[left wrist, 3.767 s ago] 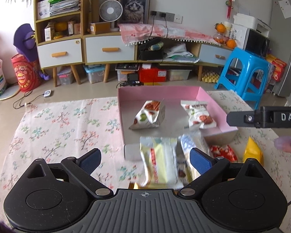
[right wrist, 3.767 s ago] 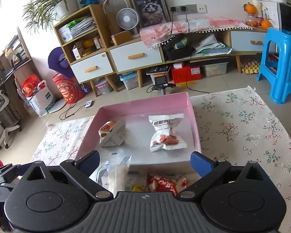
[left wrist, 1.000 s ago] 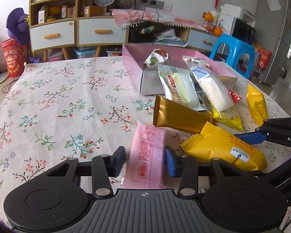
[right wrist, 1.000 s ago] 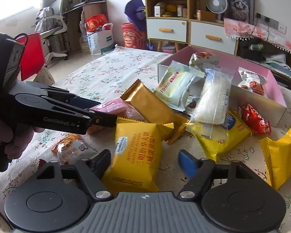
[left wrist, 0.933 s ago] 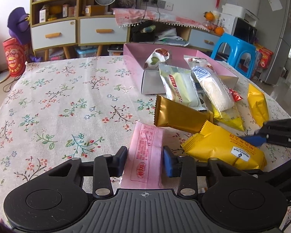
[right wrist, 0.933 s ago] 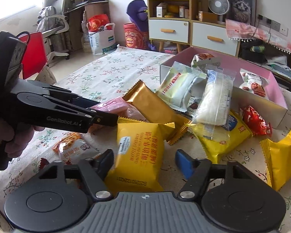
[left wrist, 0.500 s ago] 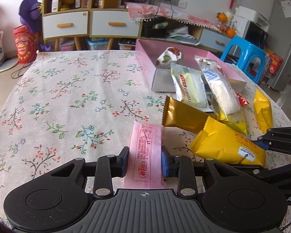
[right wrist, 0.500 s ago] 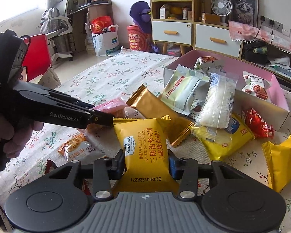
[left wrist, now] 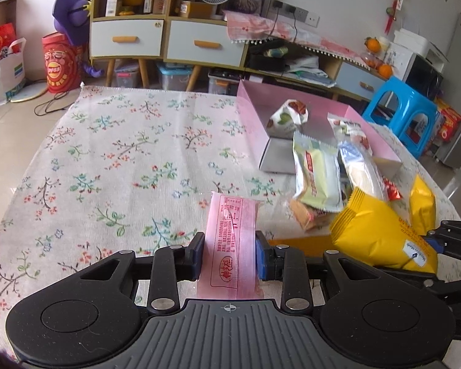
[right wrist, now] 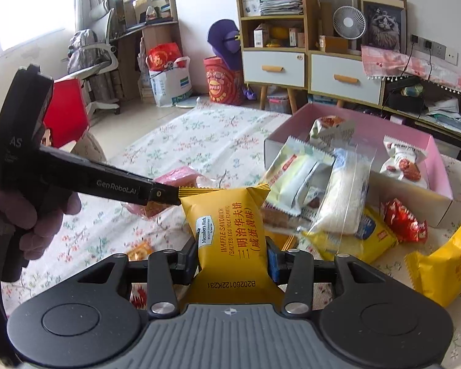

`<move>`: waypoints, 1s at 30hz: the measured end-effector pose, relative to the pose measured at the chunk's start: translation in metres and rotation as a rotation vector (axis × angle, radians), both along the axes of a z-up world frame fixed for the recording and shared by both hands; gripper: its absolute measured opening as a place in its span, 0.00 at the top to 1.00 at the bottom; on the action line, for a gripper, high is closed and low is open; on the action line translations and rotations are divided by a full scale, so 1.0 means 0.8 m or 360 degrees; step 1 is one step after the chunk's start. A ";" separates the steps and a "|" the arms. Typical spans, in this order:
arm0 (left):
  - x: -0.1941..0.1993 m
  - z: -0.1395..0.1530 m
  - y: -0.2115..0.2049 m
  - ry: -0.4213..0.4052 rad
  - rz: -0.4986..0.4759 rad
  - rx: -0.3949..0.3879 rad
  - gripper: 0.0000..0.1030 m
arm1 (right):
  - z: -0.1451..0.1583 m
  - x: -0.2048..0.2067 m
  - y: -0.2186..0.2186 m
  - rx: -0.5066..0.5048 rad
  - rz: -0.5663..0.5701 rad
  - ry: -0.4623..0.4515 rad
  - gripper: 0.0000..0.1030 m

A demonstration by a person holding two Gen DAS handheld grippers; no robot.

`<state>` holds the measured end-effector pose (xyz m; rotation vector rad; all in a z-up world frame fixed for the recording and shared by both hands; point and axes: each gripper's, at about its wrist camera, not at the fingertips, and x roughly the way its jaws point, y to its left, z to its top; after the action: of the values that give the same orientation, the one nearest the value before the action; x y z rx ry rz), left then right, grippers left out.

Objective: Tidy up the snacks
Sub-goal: 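Carry the pink bar and yellow bag into the box and release both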

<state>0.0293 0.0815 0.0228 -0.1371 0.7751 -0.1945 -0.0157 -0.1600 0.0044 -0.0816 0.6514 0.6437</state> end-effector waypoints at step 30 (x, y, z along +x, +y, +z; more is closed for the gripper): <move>0.133 0.062 -0.110 0.0007 -0.0141 -0.0106 0.71 | 0.020 0.144 -0.113 0.0238 -0.0610 0.0140 0.68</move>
<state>0.1361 -0.0061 0.0721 -0.1660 0.7799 -0.3043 0.0997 -0.2502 0.0206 0.2076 0.6790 0.3251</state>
